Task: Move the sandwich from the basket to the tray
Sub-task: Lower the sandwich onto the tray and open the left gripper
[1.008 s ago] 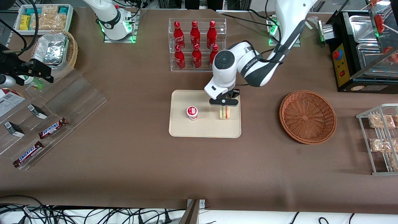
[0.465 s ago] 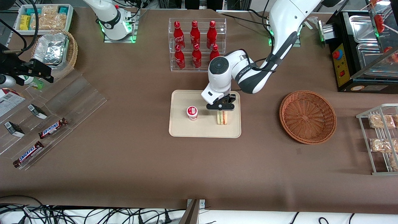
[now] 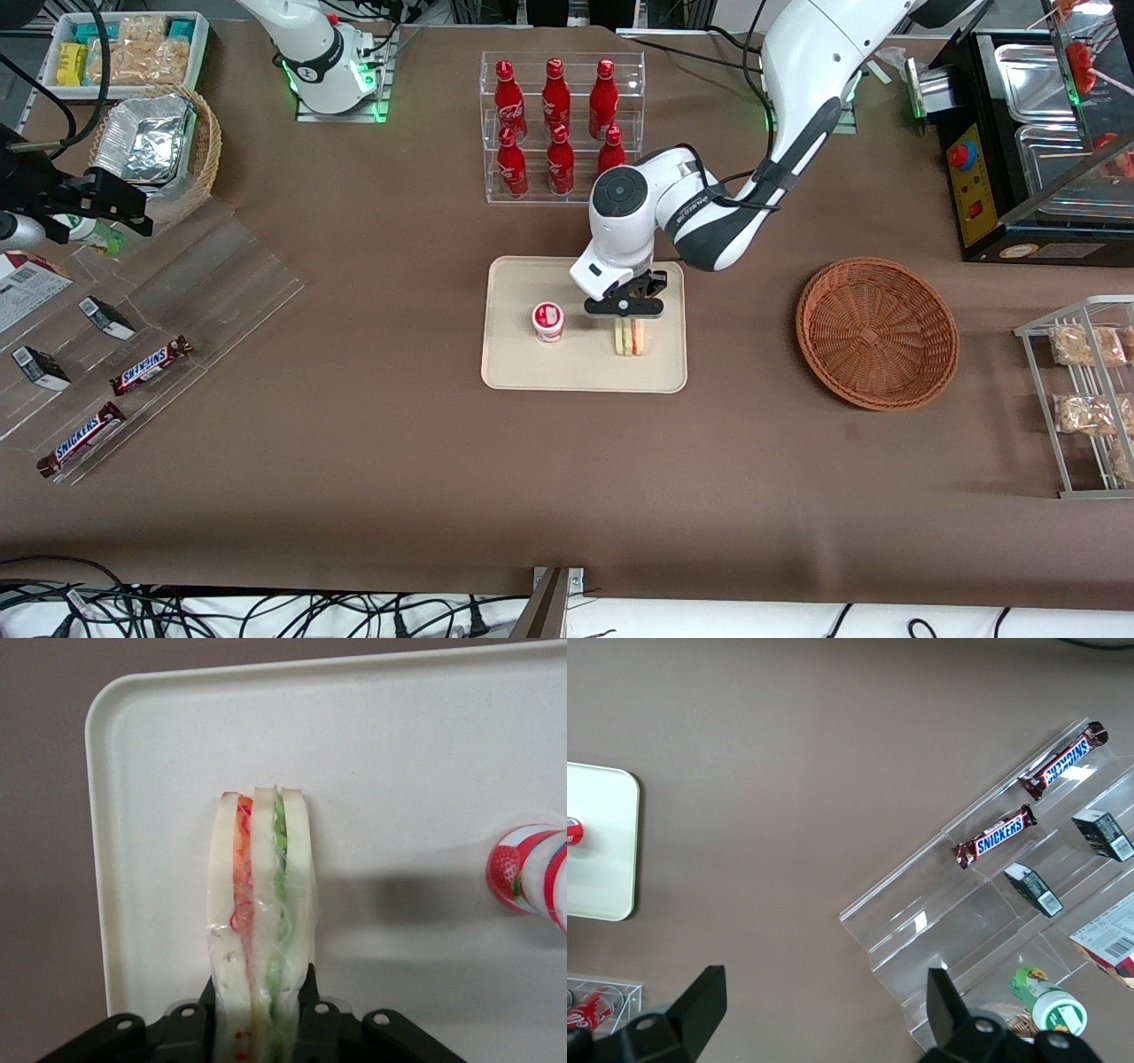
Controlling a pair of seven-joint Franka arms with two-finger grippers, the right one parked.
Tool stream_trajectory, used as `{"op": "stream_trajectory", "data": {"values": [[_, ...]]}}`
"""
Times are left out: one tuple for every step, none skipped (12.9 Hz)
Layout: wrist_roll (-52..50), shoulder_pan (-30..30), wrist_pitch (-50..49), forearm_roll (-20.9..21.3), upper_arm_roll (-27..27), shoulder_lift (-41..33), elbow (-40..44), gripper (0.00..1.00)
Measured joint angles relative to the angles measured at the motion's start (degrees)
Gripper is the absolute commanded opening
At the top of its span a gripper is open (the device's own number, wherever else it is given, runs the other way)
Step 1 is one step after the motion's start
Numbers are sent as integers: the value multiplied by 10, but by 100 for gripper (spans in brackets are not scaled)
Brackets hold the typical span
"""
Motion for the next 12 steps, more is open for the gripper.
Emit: {"op": "stream_trajectory", "data": {"values": [[0, 0, 0, 1, 1, 0, 0, 34], [0, 0, -1, 1, 2, 0, 0, 34], [0, 0, -1, 2, 3, 0, 0, 34], [0, 0, -1, 2, 3, 0, 0, 34], [0, 1, -2, 2, 3, 0, 0, 34], [0, 1, -2, 2, 3, 0, 0, 34], [0, 1, -3, 2, 3, 0, 0, 34], [0, 1, -3, 2, 3, 0, 1, 35], [0, 1, -3, 2, 4, 0, 1, 58], [0, 1, -4, 2, 4, 0, 1, 100], [0, 1, -4, 2, 4, 1, 1, 100], [0, 1, -5, 3, 4, 1, 1, 100]]}}
